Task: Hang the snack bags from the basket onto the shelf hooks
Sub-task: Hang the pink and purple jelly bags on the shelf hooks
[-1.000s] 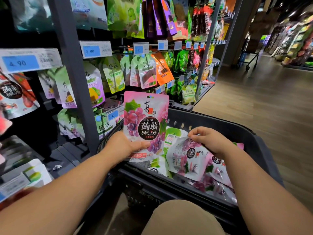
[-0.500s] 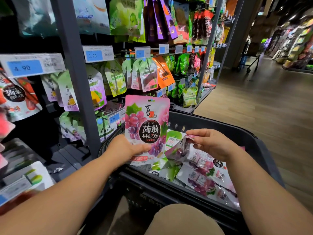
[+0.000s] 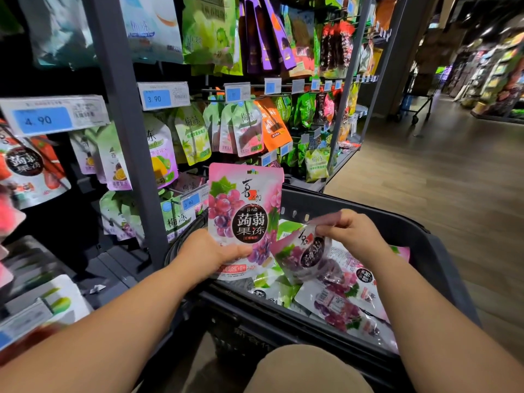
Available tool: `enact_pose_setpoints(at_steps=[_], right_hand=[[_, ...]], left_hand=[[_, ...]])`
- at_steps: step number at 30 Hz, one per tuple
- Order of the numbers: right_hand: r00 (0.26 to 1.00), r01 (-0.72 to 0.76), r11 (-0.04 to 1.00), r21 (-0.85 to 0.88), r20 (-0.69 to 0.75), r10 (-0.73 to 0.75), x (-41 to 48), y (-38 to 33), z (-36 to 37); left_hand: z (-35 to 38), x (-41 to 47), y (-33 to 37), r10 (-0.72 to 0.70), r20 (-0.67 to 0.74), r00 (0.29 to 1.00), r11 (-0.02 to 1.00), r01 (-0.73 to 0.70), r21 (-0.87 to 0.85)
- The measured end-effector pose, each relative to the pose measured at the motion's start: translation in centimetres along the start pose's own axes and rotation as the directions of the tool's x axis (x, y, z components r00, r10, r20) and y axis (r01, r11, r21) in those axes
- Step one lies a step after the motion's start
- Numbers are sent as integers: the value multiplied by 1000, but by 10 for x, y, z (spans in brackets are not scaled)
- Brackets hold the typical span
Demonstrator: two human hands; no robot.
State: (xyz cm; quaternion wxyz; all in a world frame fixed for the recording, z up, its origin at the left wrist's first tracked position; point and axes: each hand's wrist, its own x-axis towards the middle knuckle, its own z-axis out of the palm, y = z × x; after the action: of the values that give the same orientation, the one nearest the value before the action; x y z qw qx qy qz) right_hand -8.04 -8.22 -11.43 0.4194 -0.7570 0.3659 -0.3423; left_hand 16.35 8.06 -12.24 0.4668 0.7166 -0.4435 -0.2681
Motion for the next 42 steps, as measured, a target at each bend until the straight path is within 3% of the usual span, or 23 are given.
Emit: enact_pose_setpoints(at_steps=[3, 7, 12, 18, 25, 30, 35, 42], right_hand=[[998, 11, 1000, 20, -65, -9, -2, -2, 2], [997, -49, 941, 335, -40, 66, -5, -11, 5], [999, 19, 858, 512, -48, 6, 1, -38, 19], [996, 33, 889, 456, -87, 8, 6, -94, 46], [981, 164, 934, 319, -152, -120, -4, -174, 89], [976, 217, 912, 348, -103, -193, -18, -227, 119], [956, 250, 822, 511, 4, -293, -32, -276, 150], [881, 223, 901, 372, 318, -350, -42, -316, 182]], left_hand=[[1, 0, -1, 5, -2, 1000, 1000, -5, -25], [2, 0, -1, -23, -16, 1000, 995, 22, -99], [4, -14, 17, -34, -133, 991, 976, 5, -218], [-5, -36, 28, -47, -186, 981, 921, -30, -389], [-49, -66, 33, 20, -292, 956, 912, -137, -387], [-93, -92, 45, 72, -380, 922, 910, -216, -353], [-142, -115, 52, 58, -528, 848, 904, -269, -333], [-210, -147, 73, 89, -738, 669, 935, -311, -170]])
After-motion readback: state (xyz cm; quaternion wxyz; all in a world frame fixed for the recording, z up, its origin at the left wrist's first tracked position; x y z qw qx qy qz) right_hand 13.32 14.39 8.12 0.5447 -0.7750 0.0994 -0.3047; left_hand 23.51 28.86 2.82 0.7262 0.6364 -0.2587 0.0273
